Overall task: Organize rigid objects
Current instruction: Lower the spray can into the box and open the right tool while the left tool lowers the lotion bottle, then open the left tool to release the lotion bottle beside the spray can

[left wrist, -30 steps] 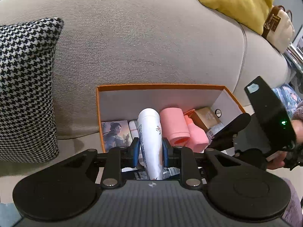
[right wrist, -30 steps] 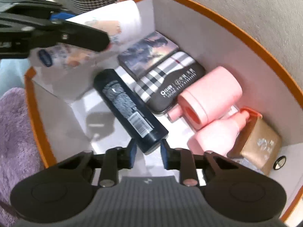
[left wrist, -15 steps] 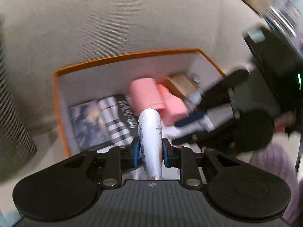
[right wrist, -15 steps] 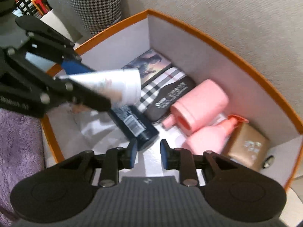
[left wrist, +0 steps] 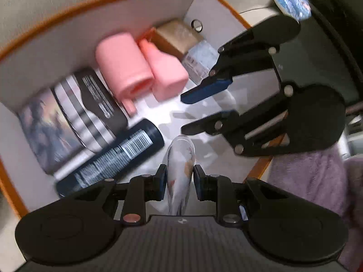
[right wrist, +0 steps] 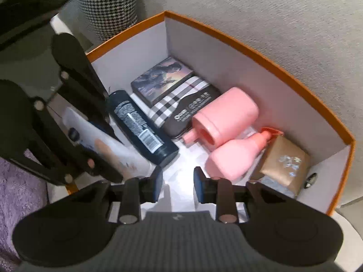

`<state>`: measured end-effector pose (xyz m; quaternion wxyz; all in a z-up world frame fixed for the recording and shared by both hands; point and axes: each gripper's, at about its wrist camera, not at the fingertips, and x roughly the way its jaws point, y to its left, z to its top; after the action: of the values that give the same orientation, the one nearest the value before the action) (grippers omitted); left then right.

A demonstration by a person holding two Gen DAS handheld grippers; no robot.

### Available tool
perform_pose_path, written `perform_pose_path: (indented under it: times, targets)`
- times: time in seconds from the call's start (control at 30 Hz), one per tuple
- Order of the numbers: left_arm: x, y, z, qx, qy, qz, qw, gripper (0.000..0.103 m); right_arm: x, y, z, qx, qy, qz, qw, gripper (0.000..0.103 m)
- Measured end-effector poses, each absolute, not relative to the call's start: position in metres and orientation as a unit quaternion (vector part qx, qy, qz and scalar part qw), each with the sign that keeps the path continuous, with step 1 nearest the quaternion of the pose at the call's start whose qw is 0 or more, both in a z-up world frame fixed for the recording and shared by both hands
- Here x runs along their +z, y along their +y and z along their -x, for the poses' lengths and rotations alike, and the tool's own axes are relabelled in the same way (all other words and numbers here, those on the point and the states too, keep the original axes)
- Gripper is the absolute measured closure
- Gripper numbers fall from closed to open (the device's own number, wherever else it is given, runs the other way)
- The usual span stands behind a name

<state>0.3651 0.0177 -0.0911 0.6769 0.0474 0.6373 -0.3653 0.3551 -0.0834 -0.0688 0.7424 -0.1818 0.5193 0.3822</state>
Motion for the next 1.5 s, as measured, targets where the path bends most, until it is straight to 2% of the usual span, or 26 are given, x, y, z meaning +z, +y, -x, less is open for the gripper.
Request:
perform_pose_path:
  times: [0.1, 0.27, 0.57, 0.67, 0.73, 0.8, 1.1, 1.17, 1.23, 1.33, 1.5]
  targets:
    - [-0.098, 0.028, -0.371, -0.357, 0.651, -0.005, 0.670, 0.070, -0.075, -0.076, -0.354, 0.390, 0.524, 0.186, 0.734, 0.072]
    - [-0.094, 0.042, -0.371, -0.312, 0.656, -0.007, 0.687, 0.065, -0.080, -0.070, -0.355, 0.388, 0.534, 0.183, 0.729, 0.072]
    - [-0.059, 0.066, -0.364, -0.291, 0.621, 0.012, 0.728, 0.063, -0.075, -0.057, -0.352, 0.404, 0.525, 0.177, 0.728, 0.072]
    - [-0.047, 0.070, -0.363, -0.285, 0.607, 0.003, 0.742, 0.062, -0.075, -0.050, -0.351, 0.412, 0.526, 0.175, 0.723, 0.079]
    - [-0.040, 0.072, -0.361, -0.271, 0.599, -0.010, 0.753, 0.052, -0.076, -0.045, -0.350, 0.417, 0.529, 0.170, 0.719, 0.084]
    - [-0.033, 0.074, -0.359, -0.257, 0.585, -0.032, 0.769, 0.050, -0.078, -0.042, -0.350, 0.419, 0.533, 0.167, 0.716, 0.085]
    - [-0.026, 0.083, -0.366, -0.235, 0.558, -0.021, 0.795, 0.050, -0.080, -0.035, -0.352, 0.423, 0.544, 0.172, 0.704, 0.089]
    - [-0.027, 0.081, -0.368, -0.236, 0.559, -0.017, 0.795, 0.052, -0.080, -0.033, -0.353, 0.423, 0.543, 0.172, 0.705, 0.088]
    - [-0.029, 0.078, -0.369, -0.231, 0.558, -0.021, 0.797, 0.061, -0.078, -0.029, -0.356, 0.421, 0.534, 0.168, 0.714, 0.088]
    - [-0.029, 0.076, -0.368, -0.200, 0.548, -0.032, 0.811, 0.065, -0.073, -0.023, -0.362, 0.415, 0.526, 0.151, 0.726, 0.089]
    - [-0.025, 0.088, -0.368, -0.176, 0.528, -0.015, 0.831, 0.067, -0.076, -0.007, -0.369, 0.419, 0.527, 0.124, 0.729, 0.089]
